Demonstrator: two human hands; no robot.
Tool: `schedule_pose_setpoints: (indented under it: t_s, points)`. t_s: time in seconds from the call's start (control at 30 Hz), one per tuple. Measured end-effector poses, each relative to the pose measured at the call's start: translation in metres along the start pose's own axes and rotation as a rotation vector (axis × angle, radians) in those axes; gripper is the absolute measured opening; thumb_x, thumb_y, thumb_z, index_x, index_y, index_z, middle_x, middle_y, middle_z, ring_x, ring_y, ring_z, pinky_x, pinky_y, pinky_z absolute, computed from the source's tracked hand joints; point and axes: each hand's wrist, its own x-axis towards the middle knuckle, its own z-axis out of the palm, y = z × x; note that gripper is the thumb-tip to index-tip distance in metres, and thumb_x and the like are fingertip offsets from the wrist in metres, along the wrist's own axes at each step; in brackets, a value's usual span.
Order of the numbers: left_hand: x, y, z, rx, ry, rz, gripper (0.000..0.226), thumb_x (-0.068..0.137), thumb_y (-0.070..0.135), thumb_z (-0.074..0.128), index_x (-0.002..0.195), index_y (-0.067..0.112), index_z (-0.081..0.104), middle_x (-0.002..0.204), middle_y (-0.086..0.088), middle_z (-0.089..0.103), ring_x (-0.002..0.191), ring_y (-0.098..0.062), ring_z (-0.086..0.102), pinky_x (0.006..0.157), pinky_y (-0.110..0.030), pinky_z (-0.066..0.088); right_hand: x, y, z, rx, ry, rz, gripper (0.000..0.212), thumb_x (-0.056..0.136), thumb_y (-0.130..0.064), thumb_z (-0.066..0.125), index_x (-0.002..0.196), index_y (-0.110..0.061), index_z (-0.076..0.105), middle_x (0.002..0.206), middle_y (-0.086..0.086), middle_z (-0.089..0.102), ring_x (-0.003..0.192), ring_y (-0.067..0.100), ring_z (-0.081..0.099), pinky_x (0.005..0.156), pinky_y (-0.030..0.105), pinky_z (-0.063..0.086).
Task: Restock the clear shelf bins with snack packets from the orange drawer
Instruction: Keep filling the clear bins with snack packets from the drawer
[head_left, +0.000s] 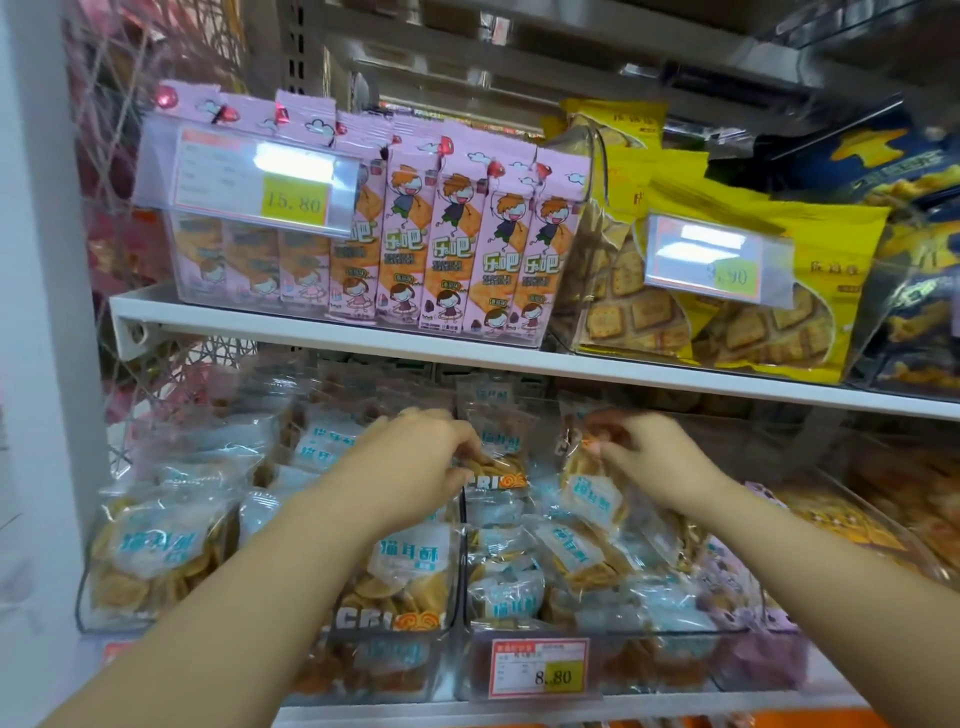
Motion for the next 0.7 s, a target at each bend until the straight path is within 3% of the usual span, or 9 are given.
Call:
schedule_pose_setpoints:
  t_s: [0.13,0.27,0.33,0.4,0.47,0.53,0.6,0.7]
  points:
    - [0.0,0.018,-0.002,0.059,0.029,0.029,0.029,0.095,0.05,0.046,0.115,0.036,0.061,0.122,0.01,0.057,0.117,-0.016,0.046,0.102,-0.038,0.034,-0.008,-0.01,0.003,0.167,0.148,0.014,0.018,0.089,-0.017,0.063,0.103,-0.007,0.07,0.091,0.004,0.07,0.085,0.016,0.063,0.075,0.026,0.046]
    - [-0.001,0.038,0.005,0.017,-0.019,-0.08,0.055,0.085,0.074,0.034,0.09,0.029,0.066,0.087,0.007,0.062,0.096,-0.017,0.053,0.095,-0.04,0.034,-0.019,-0.028,0.008,0.545,0.325,0.127,0.012,0.09,-0.011,0.061,0.101,-0.013,0.065,0.082,0.003,0.067,0.075,0.017,0.061,0.068,0.024,0.049]
    - [0.002,0.041,0.008,-0.146,0.053,-0.112,0.041,0.087,0.063,0.048,0.079,0.025,0.058,0.073,0.008,0.056,0.081,-0.018,0.055,0.075,-0.032,0.039,-0.026,-0.037,0.017,0.763,0.276,0.203,0.018,0.09,-0.006,0.058,0.107,-0.01,0.059,0.074,0.001,0.061,0.071,0.018,0.058,0.068,0.03,0.05]
    - [0.004,0.038,0.009,-0.234,0.111,-0.136,0.029,0.089,0.046,0.057,0.073,0.023,0.049,0.071,0.006,0.052,0.078,-0.021,0.057,0.06,-0.029,0.036,-0.031,-0.039,0.023,0.896,0.21,0.225,0.036,0.088,-0.005,0.06,0.122,-0.012,0.05,0.083,0.001,0.056,0.078,0.019,0.058,0.075,0.038,0.052]
    - [0.003,0.034,0.008,-0.217,0.151,-0.134,0.016,0.089,0.04,0.059,0.085,0.027,0.051,0.08,0.005,0.056,0.089,-0.021,0.059,0.064,-0.03,0.038,-0.034,-0.036,0.019,0.609,0.178,0.071,0.055,0.083,-0.013,0.068,0.13,-0.027,0.043,0.1,-0.006,0.046,0.089,0.012,0.053,0.081,0.029,0.049]
    - [0.002,0.033,0.008,-0.155,0.175,-0.122,0.018,0.09,0.04,0.059,0.106,0.033,0.056,0.095,0.008,0.064,0.099,-0.017,0.059,0.075,-0.031,0.04,-0.035,-0.039,0.012,0.29,0.135,-0.128,0.059,0.08,-0.023,0.071,0.131,-0.036,0.044,0.105,-0.014,0.043,0.089,0.006,0.049,0.083,0.022,0.044]
    - [0.003,0.032,0.012,-0.106,0.206,-0.079,0.022,0.09,0.039,0.059,0.111,0.037,0.056,0.104,0.009,0.067,0.103,-0.015,0.059,0.084,-0.03,0.038,-0.035,-0.049,0.011,0.239,0.071,-0.205,0.046,0.082,-0.025,0.07,0.123,-0.036,0.053,0.104,-0.019,0.053,0.083,0.002,0.054,0.079,0.021,0.046]
    - [0.004,0.032,0.014,-0.1,0.279,-0.056,0.024,0.092,0.037,0.056,0.116,0.038,0.055,0.108,0.01,0.067,0.104,-0.013,0.06,0.09,-0.029,0.036,-0.024,-0.053,0.019,0.304,0.111,-0.139,0.018,0.086,-0.019,0.066,0.098,-0.032,0.063,0.092,-0.015,0.063,0.081,0.001,0.058,0.075,0.022,0.047]
